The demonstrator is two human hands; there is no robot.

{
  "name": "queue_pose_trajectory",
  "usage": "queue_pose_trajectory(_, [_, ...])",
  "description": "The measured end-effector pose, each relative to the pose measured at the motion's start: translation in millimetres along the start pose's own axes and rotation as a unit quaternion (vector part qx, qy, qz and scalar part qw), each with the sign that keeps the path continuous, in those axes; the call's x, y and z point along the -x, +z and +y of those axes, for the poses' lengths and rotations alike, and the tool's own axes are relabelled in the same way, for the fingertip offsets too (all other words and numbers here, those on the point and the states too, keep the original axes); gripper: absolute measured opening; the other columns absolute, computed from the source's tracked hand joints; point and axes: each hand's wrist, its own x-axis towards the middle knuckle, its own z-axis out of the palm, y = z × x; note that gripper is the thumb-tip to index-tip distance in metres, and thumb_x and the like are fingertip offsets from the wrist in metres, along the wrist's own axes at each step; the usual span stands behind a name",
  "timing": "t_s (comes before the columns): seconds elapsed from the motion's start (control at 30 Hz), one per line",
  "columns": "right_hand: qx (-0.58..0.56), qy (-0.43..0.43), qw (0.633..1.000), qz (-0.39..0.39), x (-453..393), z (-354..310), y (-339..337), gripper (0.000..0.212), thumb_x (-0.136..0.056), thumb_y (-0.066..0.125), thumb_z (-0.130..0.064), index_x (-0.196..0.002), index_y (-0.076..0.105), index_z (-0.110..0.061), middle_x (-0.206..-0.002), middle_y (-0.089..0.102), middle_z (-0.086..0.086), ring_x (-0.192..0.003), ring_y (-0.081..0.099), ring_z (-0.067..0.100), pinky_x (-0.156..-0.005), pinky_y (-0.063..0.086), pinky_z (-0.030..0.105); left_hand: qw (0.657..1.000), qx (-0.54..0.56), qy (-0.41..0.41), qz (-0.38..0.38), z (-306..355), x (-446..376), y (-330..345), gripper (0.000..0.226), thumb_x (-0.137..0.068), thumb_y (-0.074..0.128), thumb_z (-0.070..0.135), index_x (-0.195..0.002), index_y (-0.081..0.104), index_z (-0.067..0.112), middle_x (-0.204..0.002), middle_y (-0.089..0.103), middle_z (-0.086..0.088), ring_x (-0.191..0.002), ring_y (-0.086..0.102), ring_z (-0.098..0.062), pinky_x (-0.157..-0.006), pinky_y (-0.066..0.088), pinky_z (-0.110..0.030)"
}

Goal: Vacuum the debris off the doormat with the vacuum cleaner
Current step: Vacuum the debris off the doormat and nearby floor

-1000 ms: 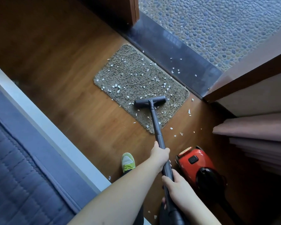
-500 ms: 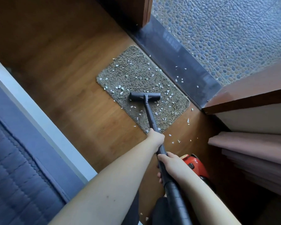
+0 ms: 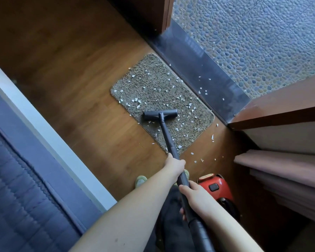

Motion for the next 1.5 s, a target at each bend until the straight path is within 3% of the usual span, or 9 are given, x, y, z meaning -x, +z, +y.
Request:
queue_pose_trajectory(0.17, [0.029,-0.009,1.0,-0.009,-12.1,-5.5,-18.1,0.015,-0.097,0.045,-0.016,-0.103,0.048,-0.003,-0.071,0.053,0.015,-0.043,0.055,0.025,-0.041,0.046,0.03,0.999,0.042,-0.003,0.006,15.5,-8.1,7.4,0.088,-0.081,0.057,0.026,-0.156,0.011,0.032,-0.134,0.052,-0.008,-0.109,0.064,-0.037,-0.088,0.057,-0.05])
queue_pose_trajectory(0.37, [0.04,-0.022,0.999,-0.016,-37.3,-36.8,-36.3,0.009,-0.095,0.045,-0.016,-0.089,0.045,-0.009,-0.072,0.052,0.013,-0.045,0.055,0.025,-0.039,0.046,0.026,0.999,0.032,0.017,0.017,45.1,-45.5,20.2,0.079,-0.064,0.058,0.035,-0.139,0.038,0.017,-0.129,0.055,-0.02,-0.107,0.063,-0.042,-0.084,0.057,-0.056])
queue_pose_trajectory(0.53, [0.008,-0.027,0.999,-0.029,-53.7,-51.6,-51.5,0.008,-0.093,0.045,-0.014,-0.089,0.044,-0.008,-0.073,0.053,0.012,-0.045,0.055,0.025,-0.039,0.046,0.026,0.999,0.026,0.028,0.03,82.3,-27.6,19.8,0.045,-0.09,0.057,0.017,-0.131,0.041,0.012,-0.109,0.057,-0.018,-0.073,0.058,-0.029,-0.071,0.058,-0.04])
queue_pose_trajectory(0.7, [0.022,-0.03,0.999,-0.03,-59.1,-50.2,-61.1,0.007,-0.094,0.045,-0.017,-0.092,0.045,-0.011,-0.073,0.055,0.01,-0.047,0.057,0.027,-0.043,0.047,0.029,0.999,0.012,0.028,0.042,81.9,-33.2,29.0,0.038,-0.089,0.058,0.019,-0.123,0.043,0.013,-0.107,0.055,-0.018,-0.08,0.058,-0.032,-0.083,0.058,-0.054])
queue_pose_trajectory(0.83, [0.037,-0.036,0.998,-0.032,-46.7,-33.8,-64.0,0.004,-0.096,0.043,-0.017,-0.098,0.044,-0.014,-0.066,0.054,0.01,-0.046,0.056,0.027,-0.041,0.047,0.029,0.999,0.031,0.016,0.028,67.2,-19.0,36.2,0.041,-0.093,0.056,0.018,-0.13,0.039,0.014,-0.105,0.054,-0.018,-0.059,0.057,-0.026,-0.053,0.056,-0.033])
queue_pose_trajectory(1.0, [0.08,-0.032,0.996,-0.027,-33.7,-0.4,-67.8,0.029,-0.096,0.044,-0.023,-0.124,0.045,-0.014,-0.065,0.058,0.005,-0.048,0.06,0.023,-0.046,0.049,0.03,0.999,0.031,-0.001,0.013,31.4,-19.3,53.6,0.089,-0.071,0.056,0.031,-0.153,0.02,0.027,-0.13,0.056,-0.018,-0.107,0.065,-0.041,-0.084,0.058,-0.053])
queue_pose_trajectory(1.2, [0.099,-0.033,0.994,-0.026,-31.5,19.2,-67.2,0.043,-0.095,0.046,-0.029,-0.136,0.042,-0.019,-0.08,0.064,0.008,-0.054,0.067,0.026,-0.053,0.055,0.034,1.0,0.028,-0.008,0.008,19.2,-9.3,53.4,0.085,-0.082,0.055,0.026,-0.156,0.014,0.03,-0.134,0.052,-0.01,-0.111,0.062,-0.038,-0.088,0.057,-0.046])
queue_pose_trajectory(1.43, [0.038,-0.045,0.998,-0.013,-45.8,-14.6,-47.7,0.007,-0.096,0.043,-0.017,-0.091,0.044,-0.013,-0.068,0.052,0.013,-0.039,0.053,0.021,-0.04,0.045,0.027,0.999,0.027,0.03,0.015,50.6,-21.7,31.8,0.06,-0.087,0.057,0.02,-0.143,0.035,0.018,-0.106,0.057,-0.016,-0.06,0.059,-0.027,-0.053,0.056,-0.034])
queue_pose_trajectory(1.5, [0.021,-0.04,0.999,-0.009,-51.6,-25.7,-42.9,0.01,-0.095,0.043,-0.016,-0.086,0.042,-0.012,-0.071,0.051,0.013,-0.038,0.053,0.02,-0.039,0.043,0.024,0.999,0.006,0.043,0.022,61.4,-26.9,24.7,0.057,-0.088,0.058,0.02,-0.14,0.038,0.015,-0.112,0.058,-0.018,-0.068,0.06,-0.03,-0.06,0.058,-0.037])
